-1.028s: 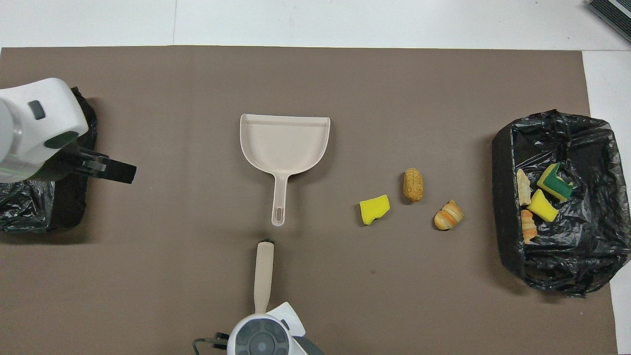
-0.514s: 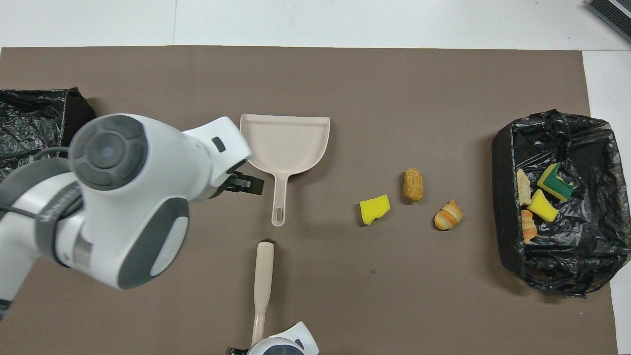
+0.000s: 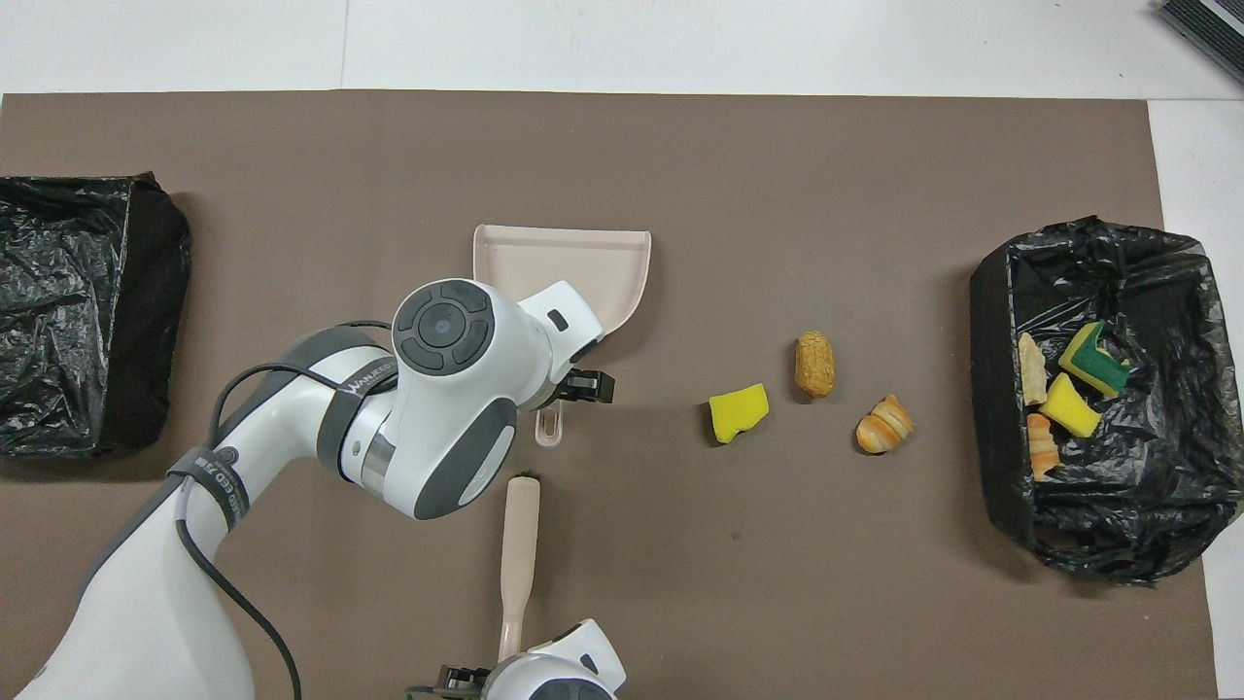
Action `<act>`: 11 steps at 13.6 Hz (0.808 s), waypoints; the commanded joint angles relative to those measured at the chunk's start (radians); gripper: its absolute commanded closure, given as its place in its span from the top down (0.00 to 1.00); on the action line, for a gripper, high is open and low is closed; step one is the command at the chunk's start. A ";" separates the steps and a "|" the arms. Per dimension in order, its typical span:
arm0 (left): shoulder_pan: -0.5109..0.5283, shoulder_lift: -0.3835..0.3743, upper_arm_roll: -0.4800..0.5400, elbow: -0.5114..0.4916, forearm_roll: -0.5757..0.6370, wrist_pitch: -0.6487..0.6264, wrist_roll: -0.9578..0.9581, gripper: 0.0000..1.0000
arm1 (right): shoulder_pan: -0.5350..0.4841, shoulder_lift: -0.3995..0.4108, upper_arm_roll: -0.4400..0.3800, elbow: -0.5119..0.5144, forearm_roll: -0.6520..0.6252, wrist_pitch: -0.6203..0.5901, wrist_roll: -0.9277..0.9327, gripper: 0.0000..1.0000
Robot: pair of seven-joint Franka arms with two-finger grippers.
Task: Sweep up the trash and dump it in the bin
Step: 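Reach the left gripper to the dustpan handle and close on it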
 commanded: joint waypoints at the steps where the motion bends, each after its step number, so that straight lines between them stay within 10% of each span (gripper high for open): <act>1: -0.004 -0.033 0.008 -0.045 0.010 0.035 -0.017 0.89 | -0.009 -0.003 0.003 -0.008 0.026 0.014 -0.049 0.49; 6: 0.007 -0.027 0.008 -0.031 0.143 0.024 -0.008 0.00 | -0.028 0.002 0.000 -0.008 0.017 0.011 -0.104 0.00; 11: 0.034 -0.058 0.009 -0.006 0.200 -0.043 0.102 0.00 | -0.032 -0.011 -0.003 -0.002 0.009 -0.016 -0.098 0.00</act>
